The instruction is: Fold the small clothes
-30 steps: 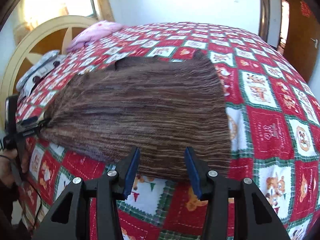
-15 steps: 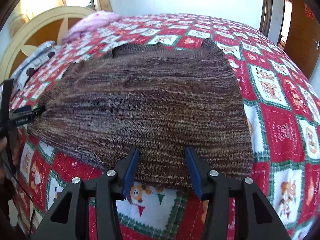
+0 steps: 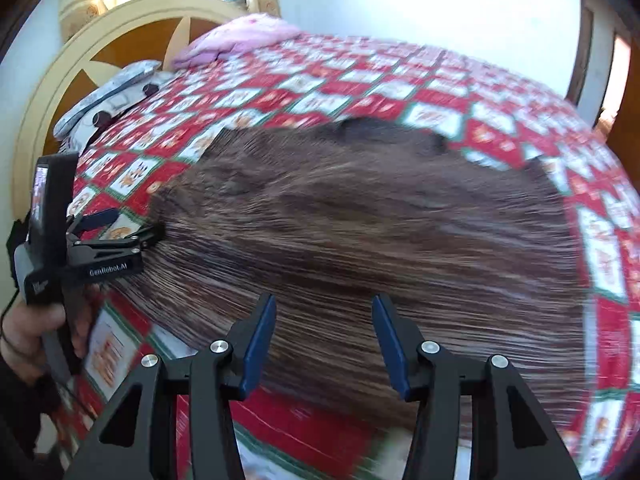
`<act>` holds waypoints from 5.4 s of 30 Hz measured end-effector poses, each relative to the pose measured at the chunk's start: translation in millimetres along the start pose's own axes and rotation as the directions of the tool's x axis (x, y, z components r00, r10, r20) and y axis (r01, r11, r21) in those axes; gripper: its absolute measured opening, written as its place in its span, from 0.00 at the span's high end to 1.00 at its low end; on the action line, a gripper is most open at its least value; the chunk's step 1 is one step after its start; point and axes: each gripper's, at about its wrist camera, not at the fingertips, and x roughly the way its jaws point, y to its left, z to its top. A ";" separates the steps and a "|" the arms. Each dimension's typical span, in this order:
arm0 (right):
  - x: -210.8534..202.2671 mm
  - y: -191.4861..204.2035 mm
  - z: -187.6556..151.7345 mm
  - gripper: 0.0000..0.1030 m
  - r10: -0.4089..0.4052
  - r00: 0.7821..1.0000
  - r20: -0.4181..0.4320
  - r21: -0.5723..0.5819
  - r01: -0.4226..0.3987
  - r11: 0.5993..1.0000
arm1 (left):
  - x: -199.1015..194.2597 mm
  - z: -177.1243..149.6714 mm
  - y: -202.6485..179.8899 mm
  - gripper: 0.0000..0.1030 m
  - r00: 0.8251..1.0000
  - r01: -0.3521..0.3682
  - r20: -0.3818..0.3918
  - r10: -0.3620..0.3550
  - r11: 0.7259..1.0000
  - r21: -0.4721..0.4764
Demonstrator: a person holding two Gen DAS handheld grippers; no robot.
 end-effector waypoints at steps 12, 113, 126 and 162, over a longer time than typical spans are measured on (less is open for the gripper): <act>-10.0 28.3 -19.4 0.50 -0.024 1.000 0.009 -0.110 0.025 0.994 | -26.3 21.5 42.8 0.00 0.994 0.020 0.113 -0.013 0.998 -0.059; -107.1 -21.6 -26.2 0.97 0.147 0.922 0.359 0.041 -0.173 0.984 | -21.4 152.7 -106.0 0.92 0.755 0.656 0.107 -0.647 0.751 -0.081; -116.1 -108.5 -64.8 0.97 0.090 0.941 0.326 0.251 -0.178 0.951 | -17.1 159.5 -207.2 0.92 0.756 0.653 0.024 -0.654 0.756 0.044; -83.3 -195.6 -21.7 0.73 -0.081 0.959 0.272 0.391 -0.034 0.920 | -36.5 27.9 -213.2 0.16 0.862 0.450 0.073 -0.502 0.823 0.346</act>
